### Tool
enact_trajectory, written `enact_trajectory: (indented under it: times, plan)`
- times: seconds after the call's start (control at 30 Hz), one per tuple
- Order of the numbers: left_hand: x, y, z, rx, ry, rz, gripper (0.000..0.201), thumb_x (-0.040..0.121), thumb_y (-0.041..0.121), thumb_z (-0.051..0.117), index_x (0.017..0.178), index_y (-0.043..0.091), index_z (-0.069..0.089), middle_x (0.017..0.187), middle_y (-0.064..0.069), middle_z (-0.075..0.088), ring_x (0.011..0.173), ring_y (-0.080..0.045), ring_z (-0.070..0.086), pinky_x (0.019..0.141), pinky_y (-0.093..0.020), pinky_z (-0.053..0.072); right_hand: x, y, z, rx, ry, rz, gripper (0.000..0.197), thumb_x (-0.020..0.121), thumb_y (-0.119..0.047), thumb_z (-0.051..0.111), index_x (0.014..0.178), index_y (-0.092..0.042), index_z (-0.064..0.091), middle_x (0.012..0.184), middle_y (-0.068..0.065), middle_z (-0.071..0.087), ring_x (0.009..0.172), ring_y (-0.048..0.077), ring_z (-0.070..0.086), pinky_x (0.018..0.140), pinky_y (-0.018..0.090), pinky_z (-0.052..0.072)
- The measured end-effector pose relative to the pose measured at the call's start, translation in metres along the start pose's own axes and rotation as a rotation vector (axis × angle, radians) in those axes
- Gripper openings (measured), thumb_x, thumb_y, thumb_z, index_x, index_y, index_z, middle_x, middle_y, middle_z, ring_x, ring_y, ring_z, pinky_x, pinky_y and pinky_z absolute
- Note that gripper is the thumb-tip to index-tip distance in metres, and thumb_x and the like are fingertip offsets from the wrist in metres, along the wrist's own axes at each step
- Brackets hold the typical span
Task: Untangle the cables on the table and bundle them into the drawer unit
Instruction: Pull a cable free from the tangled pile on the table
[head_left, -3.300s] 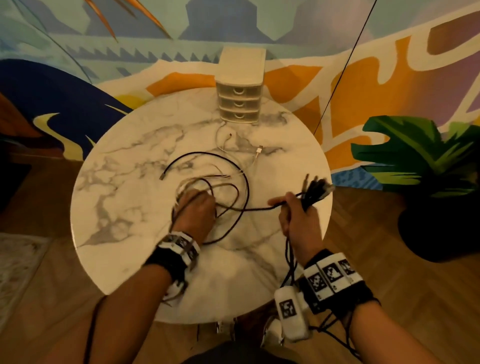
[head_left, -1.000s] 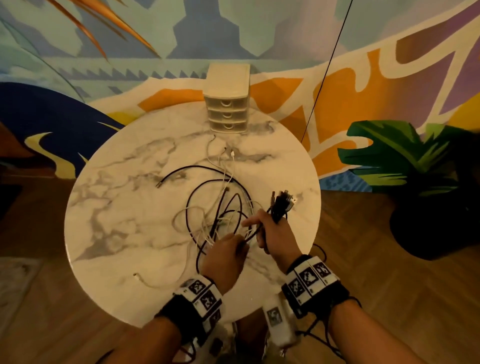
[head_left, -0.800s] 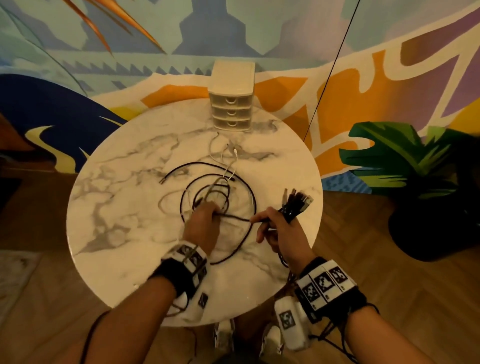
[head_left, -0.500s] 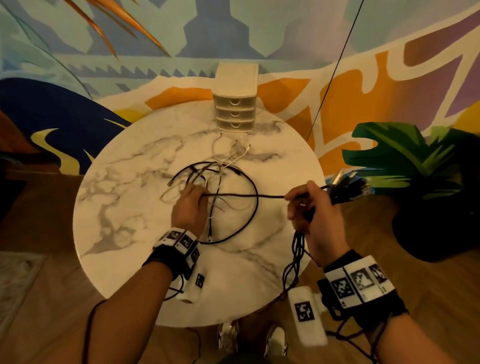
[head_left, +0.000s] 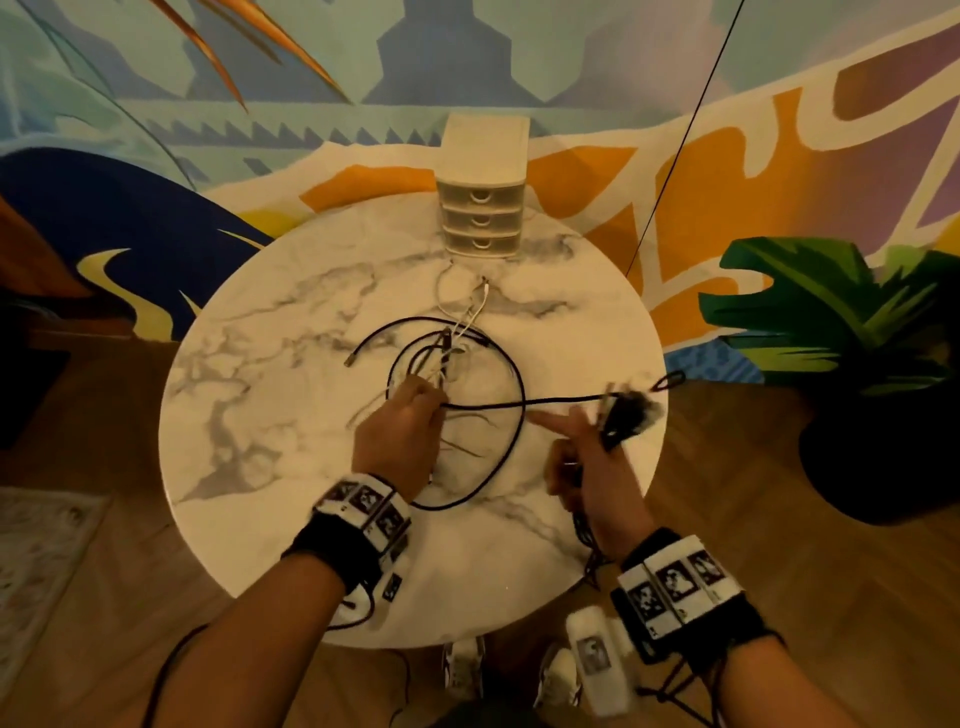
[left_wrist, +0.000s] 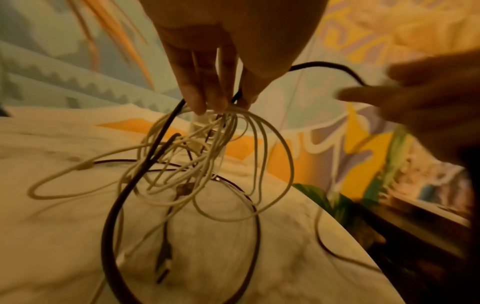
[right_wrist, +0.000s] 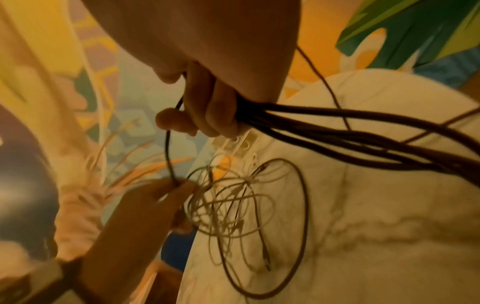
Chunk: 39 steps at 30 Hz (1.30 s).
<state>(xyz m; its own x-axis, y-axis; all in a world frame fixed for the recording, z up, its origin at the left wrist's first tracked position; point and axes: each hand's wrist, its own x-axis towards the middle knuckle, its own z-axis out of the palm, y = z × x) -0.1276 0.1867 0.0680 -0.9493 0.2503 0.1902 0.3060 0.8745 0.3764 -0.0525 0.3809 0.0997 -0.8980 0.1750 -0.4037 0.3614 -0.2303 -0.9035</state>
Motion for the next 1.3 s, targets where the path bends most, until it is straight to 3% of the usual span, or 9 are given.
enact_trajectory:
  times: [0.1, 0.23, 0.4, 0.5, 0.7, 0.83, 0.97, 1.13, 1.3]
  plan:
    - [-0.021, 0.018, 0.018, 0.078, -0.081, 0.126, 0.004, 0.084, 0.014, 0.063, 0.089, 0.015, 0.064, 0.097, -0.004, 0.060, 0.068, -0.029, 0.061, 0.043, -0.033, 0.045, 0.009, 0.007, 0.023, -0.060, -0.092, 0.026, 0.041, 0.100, -0.040, 0.039, 0.101, -0.015, 0.071, 0.053, 0.008, 0.048, 0.040, 0.012, 0.033, 0.039, 0.020, 0.024]
    - [-0.028, 0.011, 0.030, 0.033, -0.138, 0.022, 0.005, 0.090, 0.018, 0.054, 0.093, 0.014, 0.055, 0.098, -0.004, 0.055, 0.071, -0.029, 0.058, 0.045, -0.032, 0.040, 0.017, 0.010, 0.022, -0.070, -0.080, 0.063, 0.041, 0.100, -0.031, 0.039, 0.089, -0.011, 0.073, 0.057, 0.011, 0.053, 0.035, 0.009, 0.027, 0.037, 0.018, 0.023]
    - [0.003, 0.012, 0.014, 0.006, 0.026, 0.025, 0.009, 0.089, 0.018, 0.055, 0.096, 0.013, 0.056, 0.096, -0.007, 0.061, 0.069, -0.030, 0.061, 0.047, -0.037, 0.049, 0.013, 0.013, 0.018, 0.083, 0.028, 0.010, 0.043, 0.101, -0.022, 0.038, 0.081, -0.011, 0.074, 0.049, 0.006, 0.052, 0.037, 0.010, 0.027, 0.038, 0.021, 0.021]
    - [0.001, 0.008, 0.024, 0.129, -0.025, 0.084, 0.013, 0.087, 0.025, 0.060, 0.093, 0.014, 0.058, 0.081, -0.007, 0.067, 0.059, -0.029, 0.063, 0.044, -0.031, 0.044, 0.016, 0.003, 0.012, 0.083, 0.095, -0.049, 0.044, 0.102, -0.018, 0.036, 0.080, -0.007, 0.072, 0.047, 0.006, 0.050, 0.037, 0.011, 0.029, 0.038, 0.021, 0.023]
    - [0.002, -0.002, 0.034, 0.248, -0.109, 0.063, 0.017, 0.085, 0.030, 0.058, 0.087, 0.014, 0.064, 0.077, -0.003, 0.069, 0.079, -0.030, 0.061, 0.068, -0.039, 0.047, 0.015, 0.000, 0.010, 0.097, 0.072, -0.065, 0.042, 0.102, -0.019, 0.035, 0.087, -0.001, 0.070, 0.057, 0.011, 0.061, 0.035, 0.009, 0.025, 0.037, 0.018, 0.020]
    - [-0.012, -0.018, 0.035, 0.376, -0.032, 0.221, 0.034, 0.086, 0.035, 0.042, 0.077, 0.015, 0.068, 0.075, -0.001, 0.065, 0.081, -0.028, 0.054, 0.067, -0.035, 0.038, 0.024, -0.015, -0.006, 0.229, 0.169, -0.088, 0.038, 0.101, -0.020, 0.033, 0.089, -0.005, 0.066, 0.078, 0.013, 0.072, 0.037, 0.010, 0.021, 0.037, 0.020, 0.017]
    - [-0.021, -0.007, 0.028, 0.349, -0.025, 0.305, 0.036, 0.086, 0.045, 0.044, 0.083, 0.018, 0.066, 0.085, -0.001, 0.063, 0.084, -0.026, 0.053, 0.071, -0.037, 0.037, 0.032, -0.012, -0.010, 0.302, 0.145, -0.014, 0.038, 0.101, -0.020, 0.033, 0.087, -0.005, 0.064, 0.077, 0.012, 0.072, 0.035, 0.009, 0.022, 0.037, 0.017, 0.016]
    - [-0.009, 0.036, 0.035, 0.113, -0.209, 0.072, 0.050, 0.091, 0.051, 0.027, 0.106, 0.019, 0.062, 0.082, -0.003, 0.069, 0.083, -0.027, 0.060, 0.072, -0.036, 0.038, 0.025, -0.001, 0.019, 0.262, 0.028, 0.086, 0.039, 0.099, -0.020, 0.035, 0.081, 0.000, 0.063, 0.065, 0.016, 0.068, 0.036, 0.011, 0.021, 0.039, 0.017, 0.015]
    - [0.005, 0.025, 0.050, -0.179, -0.332, -0.140, 0.018, 0.089, 0.020, 0.049, 0.085, 0.007, 0.061, 0.083, -0.011, 0.063, 0.082, -0.029, 0.056, 0.063, -0.031, 0.035, 0.021, -0.001, 0.019, 0.243, -0.060, 0.066, 0.040, 0.100, -0.024, 0.034, 0.088, 0.000, 0.064, 0.069, 0.016, 0.067, 0.037, 0.010, 0.023, 0.039, 0.020, 0.017]
